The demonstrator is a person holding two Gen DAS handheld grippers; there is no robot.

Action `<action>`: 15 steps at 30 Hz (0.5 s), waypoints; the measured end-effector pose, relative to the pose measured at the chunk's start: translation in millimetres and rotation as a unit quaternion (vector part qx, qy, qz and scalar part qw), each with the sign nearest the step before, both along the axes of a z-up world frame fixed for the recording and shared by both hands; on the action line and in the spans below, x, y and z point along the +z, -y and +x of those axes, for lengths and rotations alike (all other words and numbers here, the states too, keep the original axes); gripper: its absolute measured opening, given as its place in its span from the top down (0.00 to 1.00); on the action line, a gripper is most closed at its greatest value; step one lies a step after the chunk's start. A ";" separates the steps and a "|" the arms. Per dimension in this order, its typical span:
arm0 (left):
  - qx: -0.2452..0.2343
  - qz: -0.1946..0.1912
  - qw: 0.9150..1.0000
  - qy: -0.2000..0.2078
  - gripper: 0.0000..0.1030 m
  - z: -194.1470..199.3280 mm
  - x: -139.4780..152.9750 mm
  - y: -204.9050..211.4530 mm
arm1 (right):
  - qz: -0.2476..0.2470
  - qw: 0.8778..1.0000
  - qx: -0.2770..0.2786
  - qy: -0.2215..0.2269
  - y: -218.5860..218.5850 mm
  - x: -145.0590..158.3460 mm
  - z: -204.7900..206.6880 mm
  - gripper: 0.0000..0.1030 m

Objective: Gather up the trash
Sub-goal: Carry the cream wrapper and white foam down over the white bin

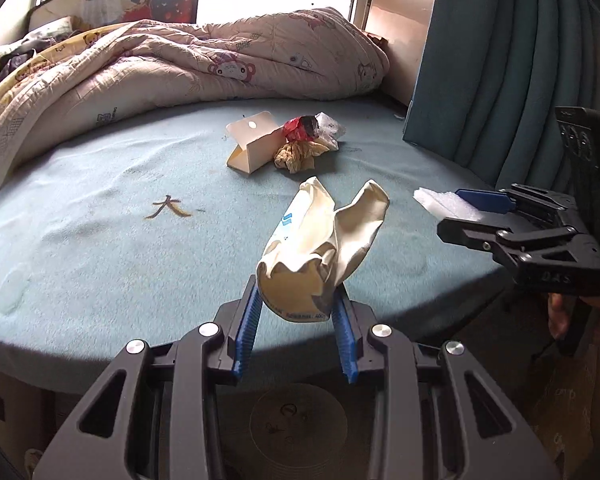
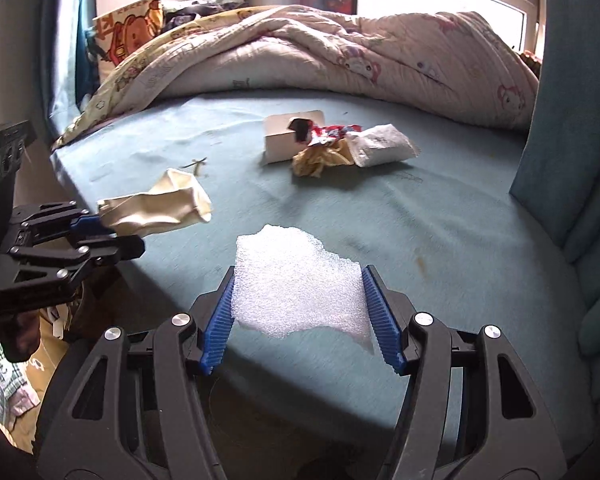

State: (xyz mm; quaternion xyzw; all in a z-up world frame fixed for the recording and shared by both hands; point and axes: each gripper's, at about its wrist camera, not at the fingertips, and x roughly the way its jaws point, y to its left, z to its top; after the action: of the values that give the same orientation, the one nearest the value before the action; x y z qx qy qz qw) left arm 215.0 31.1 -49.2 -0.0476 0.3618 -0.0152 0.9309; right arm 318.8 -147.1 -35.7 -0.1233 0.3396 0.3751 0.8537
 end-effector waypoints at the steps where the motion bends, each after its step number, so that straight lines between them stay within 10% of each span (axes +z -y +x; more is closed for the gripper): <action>1: 0.001 0.001 1.000 -0.001 0.68 -9.1 -1.5 -0.1 | 0.000 1.000 0.006 0.003 1.1 0.6 -13.8 0.44; 15: 0.010 0.050 0.998 -0.033 0.68 -110.1 -58.6 21.2 | -0.004 0.998 0.063 -0.025 16.1 -79.5 -144.3 0.44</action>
State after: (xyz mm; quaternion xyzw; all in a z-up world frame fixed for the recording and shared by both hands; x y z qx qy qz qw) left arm 104.9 9.8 -107.7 -0.0051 0.3924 0.0133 0.9197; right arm 174.6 -163.2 -115.2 -0.1384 0.3544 0.4298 0.8189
